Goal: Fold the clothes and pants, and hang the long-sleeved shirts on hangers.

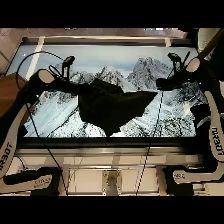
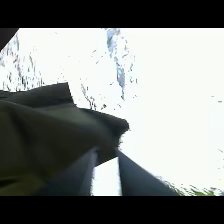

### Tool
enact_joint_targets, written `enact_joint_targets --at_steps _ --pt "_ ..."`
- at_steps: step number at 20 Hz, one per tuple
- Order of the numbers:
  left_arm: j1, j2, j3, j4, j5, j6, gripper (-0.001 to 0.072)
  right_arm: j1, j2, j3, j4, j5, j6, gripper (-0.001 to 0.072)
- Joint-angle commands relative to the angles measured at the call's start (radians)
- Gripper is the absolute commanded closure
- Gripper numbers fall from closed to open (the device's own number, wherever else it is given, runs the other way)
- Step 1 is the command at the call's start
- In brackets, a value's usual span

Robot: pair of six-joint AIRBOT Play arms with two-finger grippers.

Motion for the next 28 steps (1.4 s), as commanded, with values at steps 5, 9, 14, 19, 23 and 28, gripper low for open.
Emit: enact_joint_targets --at_steps 5,9,14,19,23,28 --pt "0.035 0.196 -0.317 -0.051 -0.101 -0.013 0.0158 -0.048 0.039 0.000 0.047 -0.027 -0.005 0.0305" --pt "0.013 0.406 -0.714 -0.300 0.346 -0.029 0.0159 -0.043 0.133 0.000 0.114 0.010 -0.018 0.0305" --pt "-0.047 0.396 -0.794 -0.377 0.589 -0.028 0.0159 -0.035 0.186 -0.003 0.144 0.195 -0.057 0.0026" --pt "-0.087 0.270 -0.696 -0.332 0.702 -0.027 0.0158 -0.034 0.185 -0.005 0.143 0.180 -0.033 0.0027" --pt "-0.087 0.141 -0.599 -0.332 0.629 -0.024 0.0626 -0.035 0.184 -0.117 0.115 0.160 -0.035 0.0028" --pt "-0.067 0.115 -0.571 -0.331 0.607 0.011 0.0682 -0.035 0.177 -0.366 0.096 -0.084 -0.035 0.0028"
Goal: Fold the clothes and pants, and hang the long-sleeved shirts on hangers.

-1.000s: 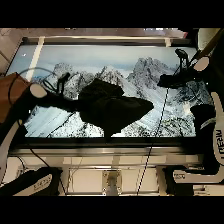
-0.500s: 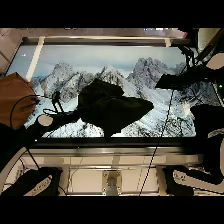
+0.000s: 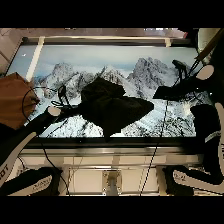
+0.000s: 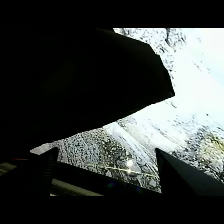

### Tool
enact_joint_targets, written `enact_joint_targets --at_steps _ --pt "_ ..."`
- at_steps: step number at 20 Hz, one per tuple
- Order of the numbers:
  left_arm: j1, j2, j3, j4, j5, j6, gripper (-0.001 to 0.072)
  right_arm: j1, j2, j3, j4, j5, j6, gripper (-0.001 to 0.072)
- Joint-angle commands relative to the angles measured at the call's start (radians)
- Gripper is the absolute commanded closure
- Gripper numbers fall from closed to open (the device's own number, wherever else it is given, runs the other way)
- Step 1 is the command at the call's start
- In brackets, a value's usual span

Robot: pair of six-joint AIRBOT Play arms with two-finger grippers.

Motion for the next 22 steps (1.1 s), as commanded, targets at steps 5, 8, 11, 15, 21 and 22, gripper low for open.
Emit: enact_joint_targets --at_steps 5,8,11,15,21,22 --pt "0.029 -0.014 0.066 0.002 -0.014 0.053 0.0683 0.000 -0.089 -0.245 -0.003 -0.368 -0.001 0.0047" --pt "0.029 -0.014 0.066 0.036 -0.016 0.052 0.0683 -0.021 -0.166 -0.245 0.142 -0.364 -0.068 0.0047" --pt "0.029 -0.014 0.066 0.053 -0.038 0.052 0.0682 -0.060 -0.213 -0.245 0.358 -0.367 -0.198 0.0047" --pt "0.029 -0.014 0.066 0.054 -0.040 0.052 0.0683 -0.061 -0.225 -0.245 0.387 -0.359 -0.222 0.0380" --pt "0.168 0.032 0.167 0.196 -0.192 0.051 0.0683 -0.104 -0.191 -0.116 0.325 -0.196 -0.221 0.0707" --pt "0.216 0.045 0.215 0.226 -0.267 0.052 0.0683 -0.121 -0.169 -0.061 0.320 -0.130 -0.221 0.0707"
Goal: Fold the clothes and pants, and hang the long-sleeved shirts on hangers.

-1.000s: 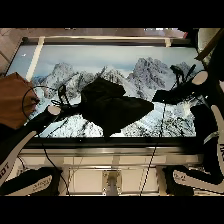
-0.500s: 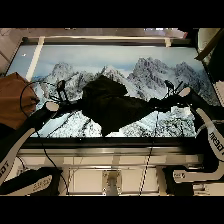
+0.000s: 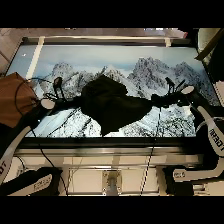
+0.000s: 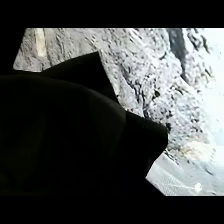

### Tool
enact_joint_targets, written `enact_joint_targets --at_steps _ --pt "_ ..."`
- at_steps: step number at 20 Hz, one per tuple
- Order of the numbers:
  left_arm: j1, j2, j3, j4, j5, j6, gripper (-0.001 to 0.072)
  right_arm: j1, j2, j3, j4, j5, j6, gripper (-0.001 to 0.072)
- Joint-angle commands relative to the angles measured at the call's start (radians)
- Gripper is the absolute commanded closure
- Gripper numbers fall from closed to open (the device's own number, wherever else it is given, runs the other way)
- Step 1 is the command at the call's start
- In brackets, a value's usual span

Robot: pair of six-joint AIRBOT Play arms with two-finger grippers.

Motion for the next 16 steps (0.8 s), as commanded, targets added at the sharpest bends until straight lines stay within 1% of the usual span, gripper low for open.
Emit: enact_joint_targets --at_steps 1,2,4,7,9,12,14,16 --pt "0.137 0.038 0.130 0.108 -0.218 0.000 0.0683 -0.045 0.054 0.150 -0.026 0.193 -0.006 0.0707" --pt "0.174 0.043 0.186 0.116 -0.286 0.000 0.0683 -0.050 0.080 0.202 -0.026 0.240 -0.006 0.0707" --pt "0.204 0.045 0.293 0.134 -0.358 0.001 0.0683 -0.040 0.132 0.299 -0.024 0.300 -0.003 0.0707" --pt "0.187 0.045 0.464 0.250 -0.362 0.000 0.0683 0.004 0.176 0.389 -0.026 0.373 0.017 0.0707" --pt "0.181 0.034 0.581 0.344 -0.362 0.000 0.0684 0.026 0.183 0.392 -0.036 0.392 0.018 0.0707" --pt "0.174 -0.030 0.711 0.377 -0.369 0.000 0.0684 0.064 0.179 0.377 -0.111 0.394 0.053 0.0707" --pt "0.141 -0.104 0.732 0.384 -0.377 0.002 0.0684 0.101 0.166 0.338 -0.122 0.393 0.063 0.0707" --pt "0.092 -0.208 0.732 0.451 -0.369 0.001 0.0684 0.146 0.147 0.264 -0.164 0.347 0.061 0.0707"
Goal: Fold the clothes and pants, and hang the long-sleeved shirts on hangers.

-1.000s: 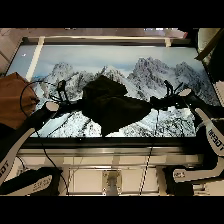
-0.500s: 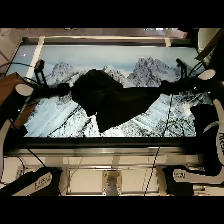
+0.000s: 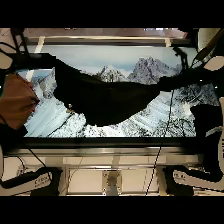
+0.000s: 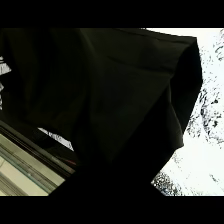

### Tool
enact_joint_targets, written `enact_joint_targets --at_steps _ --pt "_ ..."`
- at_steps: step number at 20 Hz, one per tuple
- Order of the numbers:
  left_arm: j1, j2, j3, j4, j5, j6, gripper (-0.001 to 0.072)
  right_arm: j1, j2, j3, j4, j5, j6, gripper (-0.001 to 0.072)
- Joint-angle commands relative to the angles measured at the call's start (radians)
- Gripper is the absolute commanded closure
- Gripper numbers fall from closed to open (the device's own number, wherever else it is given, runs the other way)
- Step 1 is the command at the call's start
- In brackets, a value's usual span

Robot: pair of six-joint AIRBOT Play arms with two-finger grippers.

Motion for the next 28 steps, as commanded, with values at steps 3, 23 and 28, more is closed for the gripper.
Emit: enact_joint_targets --at_steps 3,23,28 --pt "-0.095 -0.285 0.050 0.136 0.093 -0.011 0.0684 0.076 -0.068 -0.174 -0.107 -0.222 0.043 0.0708" --pt "0.219 0.534 -1.026 -0.459 -0.069 -0.174 0.0369 -0.093 0.156 -0.484 -0.427 -0.297 0.222 0.0210" --pt "0.079 0.784 -1.417 -0.958 0.107 -0.185 0.0371 -0.093 0.251 -0.503 -0.358 -0.358 0.222 0.0206"
